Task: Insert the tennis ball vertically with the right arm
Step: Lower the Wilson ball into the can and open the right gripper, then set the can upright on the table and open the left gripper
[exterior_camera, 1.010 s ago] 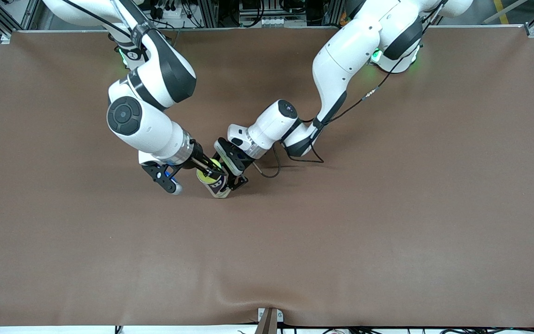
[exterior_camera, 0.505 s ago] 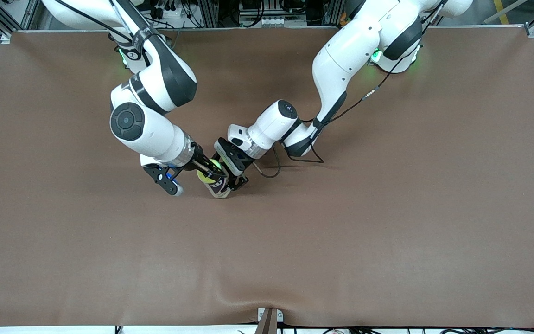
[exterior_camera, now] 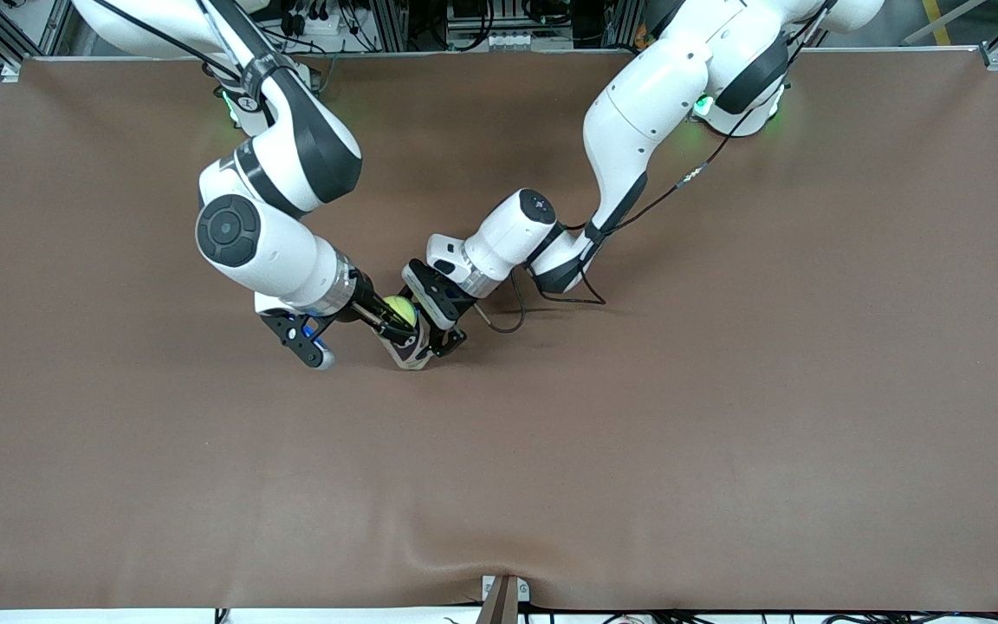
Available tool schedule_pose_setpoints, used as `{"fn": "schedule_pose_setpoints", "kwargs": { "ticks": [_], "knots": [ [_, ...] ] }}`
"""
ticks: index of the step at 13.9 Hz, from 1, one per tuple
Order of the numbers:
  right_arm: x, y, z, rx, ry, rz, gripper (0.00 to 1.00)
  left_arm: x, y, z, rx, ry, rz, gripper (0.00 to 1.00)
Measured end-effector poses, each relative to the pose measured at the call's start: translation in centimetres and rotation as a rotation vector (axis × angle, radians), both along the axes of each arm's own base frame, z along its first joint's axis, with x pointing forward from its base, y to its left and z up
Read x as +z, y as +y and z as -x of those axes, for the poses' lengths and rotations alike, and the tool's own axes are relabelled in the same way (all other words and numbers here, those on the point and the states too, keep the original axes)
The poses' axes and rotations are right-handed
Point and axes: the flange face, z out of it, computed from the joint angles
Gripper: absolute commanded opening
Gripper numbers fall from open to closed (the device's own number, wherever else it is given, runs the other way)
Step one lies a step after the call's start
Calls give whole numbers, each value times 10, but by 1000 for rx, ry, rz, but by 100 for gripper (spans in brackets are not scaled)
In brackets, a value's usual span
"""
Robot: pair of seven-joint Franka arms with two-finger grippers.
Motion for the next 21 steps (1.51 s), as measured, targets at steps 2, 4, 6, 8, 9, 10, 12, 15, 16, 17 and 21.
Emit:
{"fn": "schedule_pose_setpoints", "kwargs": {
  "ticks": [2,4,6,8,9,10,12,15,16,17,21],
  "knots": [
    [-1,-4,0,9,11,6,100,-1,0,0,-1,2,-2,81],
    [-4,-8,3,51,34,31,100,-2,0,0,-1,3,-4,81],
    [-10,-12,6,88,43,78,100,-2,0,1,-2,5,-6,81],
    [-19,-13,8,109,46,106,100,-3,-2,4,-7,8,-8,81],
    [-22,-14,10,121,48,113,100,-4,-2,4,-7,9,-8,81],
    [-25,-15,11,132,52,117,100,-5,-1,3,-4,10,-10,81],
    [-25,-18,11,146,60,121,100,-5,0,2,-1,11,-12,81],
    [-18,-29,7,177,68,123,100,-6,0,2,-1,11,-13,81],
    [-11,-37,6,195,82,128,100,-6,0,2,-1,11,-13,83],
    [-1,-48,4,217,100,133,100,-6,0,2,-1,11,-13,91],
    [55,-114,1,303,147,143,100,-12,1,5,-5,26,-27,100]
  ]
}}
